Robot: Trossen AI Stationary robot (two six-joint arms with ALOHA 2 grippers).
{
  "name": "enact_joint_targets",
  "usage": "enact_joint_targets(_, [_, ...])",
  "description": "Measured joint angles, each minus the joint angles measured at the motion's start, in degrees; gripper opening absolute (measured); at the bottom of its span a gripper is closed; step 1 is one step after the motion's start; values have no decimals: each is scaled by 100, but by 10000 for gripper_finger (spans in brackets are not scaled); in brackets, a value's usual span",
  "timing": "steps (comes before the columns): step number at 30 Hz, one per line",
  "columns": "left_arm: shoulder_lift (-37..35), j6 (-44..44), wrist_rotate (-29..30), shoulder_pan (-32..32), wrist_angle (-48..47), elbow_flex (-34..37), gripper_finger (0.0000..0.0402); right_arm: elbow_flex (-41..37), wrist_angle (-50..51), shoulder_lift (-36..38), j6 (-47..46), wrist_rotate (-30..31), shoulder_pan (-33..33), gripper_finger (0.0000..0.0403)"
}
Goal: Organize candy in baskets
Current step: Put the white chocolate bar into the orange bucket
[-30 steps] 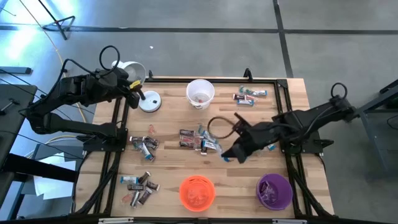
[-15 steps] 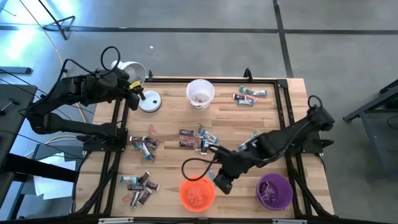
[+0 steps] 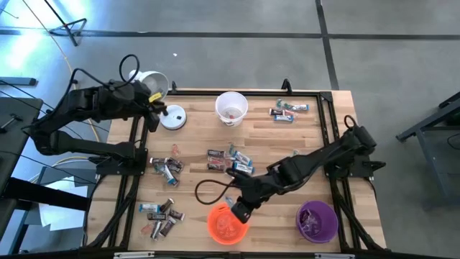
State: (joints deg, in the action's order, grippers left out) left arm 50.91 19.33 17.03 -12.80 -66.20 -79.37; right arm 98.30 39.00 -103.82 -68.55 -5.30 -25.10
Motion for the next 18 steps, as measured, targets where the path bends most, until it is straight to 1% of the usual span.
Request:
enact_joint_targets(13, [-36, -406, -196, 2, -1, -1, 55, 0, -424, -652, -606, -435, -84, 2])
enact_joint_targets(15, [-35, -436, -196, 2, -2, -2, 55, -1, -411, -736, -606, -439, -87, 10])
enact_joint_targets(18, [-35, -530, -196, 2, -2, -2, 55, -2, -410, -771, -590, -431, -77, 36])
